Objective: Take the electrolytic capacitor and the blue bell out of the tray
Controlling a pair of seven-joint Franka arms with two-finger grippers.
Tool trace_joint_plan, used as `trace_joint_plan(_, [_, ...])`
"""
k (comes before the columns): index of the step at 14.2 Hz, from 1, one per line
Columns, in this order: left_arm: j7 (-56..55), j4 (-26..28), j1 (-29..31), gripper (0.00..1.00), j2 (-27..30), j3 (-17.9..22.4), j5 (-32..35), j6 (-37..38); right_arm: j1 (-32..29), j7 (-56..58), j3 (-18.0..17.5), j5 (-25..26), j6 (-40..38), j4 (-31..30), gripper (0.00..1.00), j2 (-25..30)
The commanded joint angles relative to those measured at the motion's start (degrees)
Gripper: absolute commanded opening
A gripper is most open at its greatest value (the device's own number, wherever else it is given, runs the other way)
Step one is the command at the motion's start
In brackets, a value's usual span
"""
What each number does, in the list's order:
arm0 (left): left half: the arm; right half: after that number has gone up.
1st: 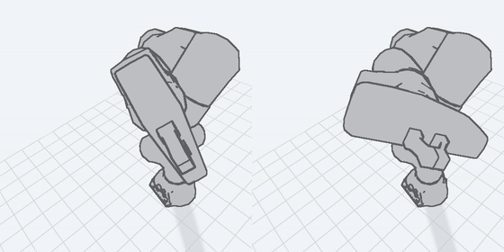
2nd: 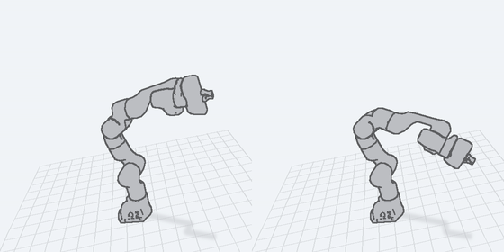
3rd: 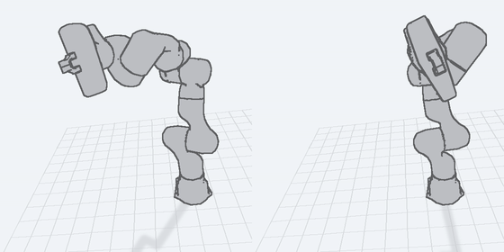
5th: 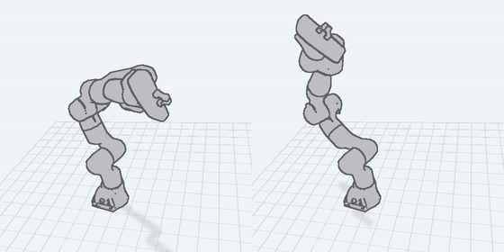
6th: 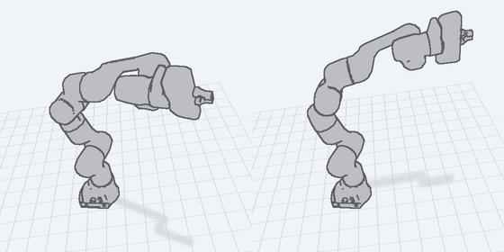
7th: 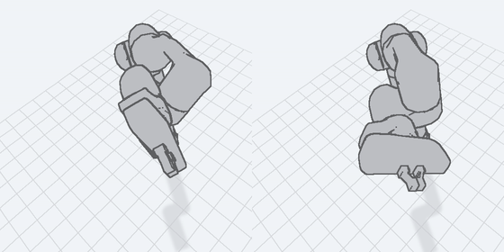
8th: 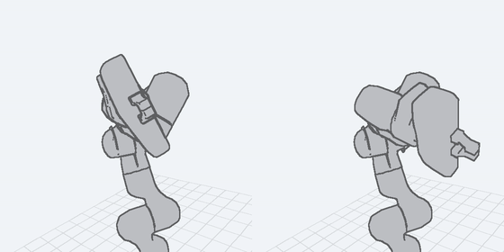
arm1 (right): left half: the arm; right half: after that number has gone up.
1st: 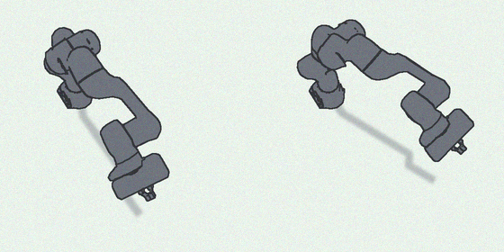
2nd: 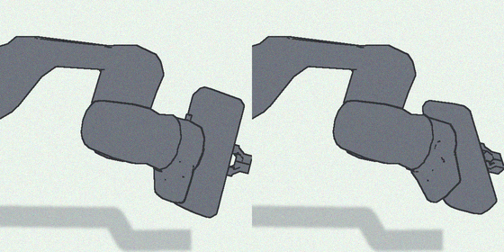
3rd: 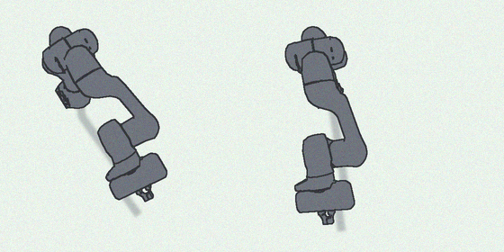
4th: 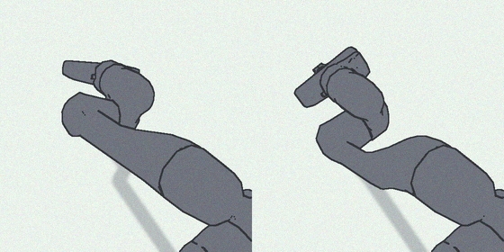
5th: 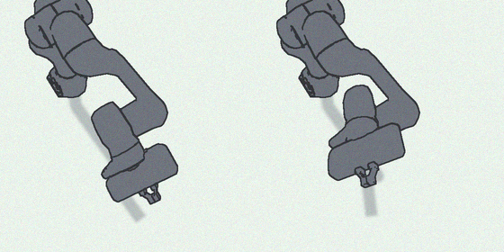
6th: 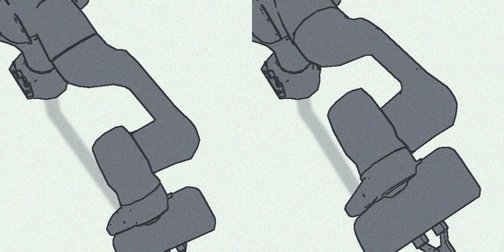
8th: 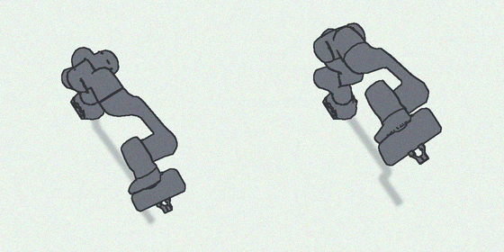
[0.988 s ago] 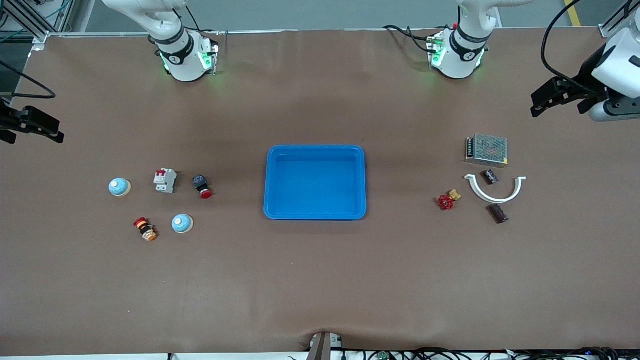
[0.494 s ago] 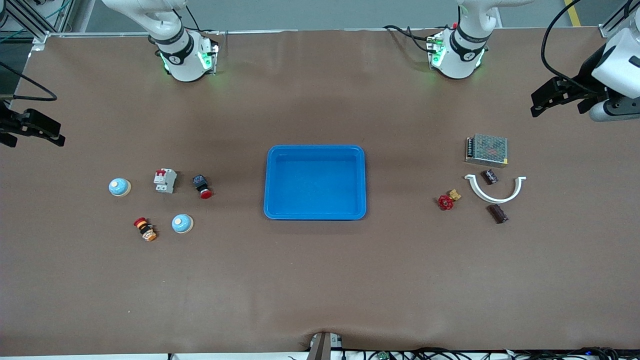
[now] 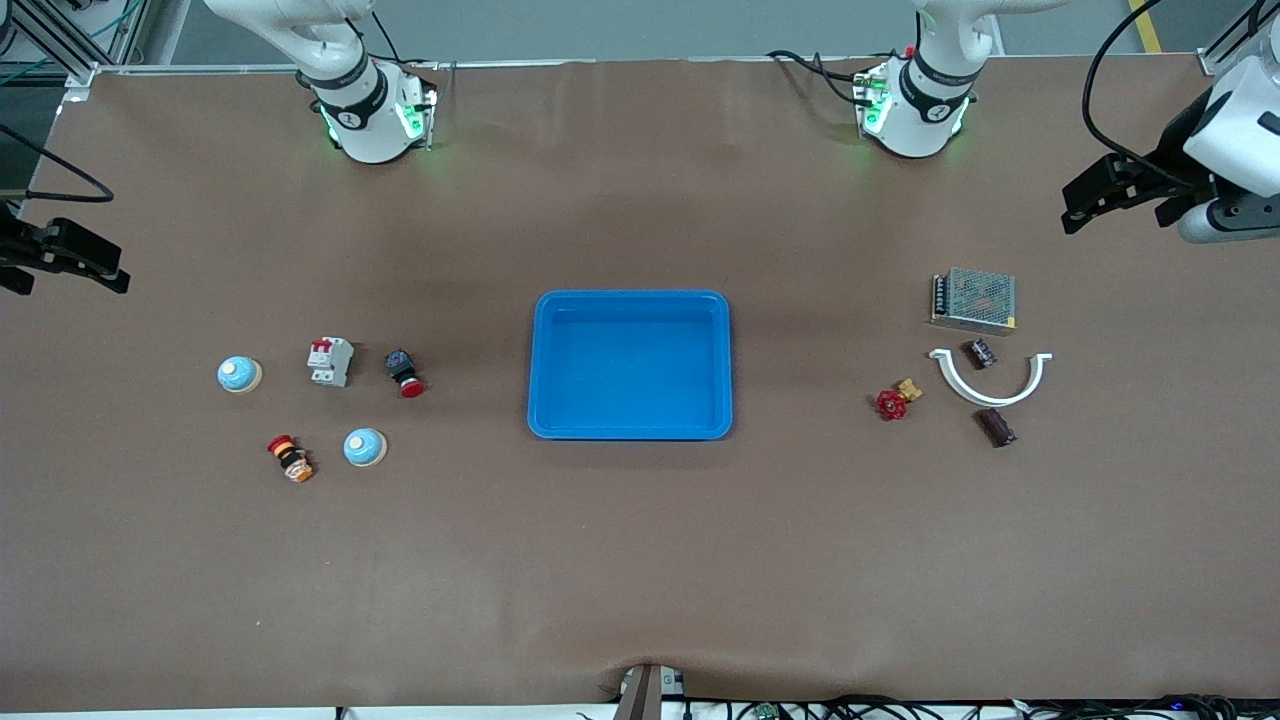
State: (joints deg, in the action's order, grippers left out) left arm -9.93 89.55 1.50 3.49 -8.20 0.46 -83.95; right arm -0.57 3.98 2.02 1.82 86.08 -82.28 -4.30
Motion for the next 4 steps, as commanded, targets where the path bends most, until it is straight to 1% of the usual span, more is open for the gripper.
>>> trace_joint_plan(1, [1.66, 0.36, 0.35, 1.00, 1.34, 0.11, -0.37, 0.63, -0.58, -0.47, -0.79, -0.68, -0.38, 1.59, 1.00, -0.89])
trace_joint_plan(4, [1.58, 0.36, 0.26, 1.00, 1.25, 0.02, -0.29, 0.63, -0.66, -0.55, -0.79, -0.59, -0.38, 1.59, 1.00, -0.89])
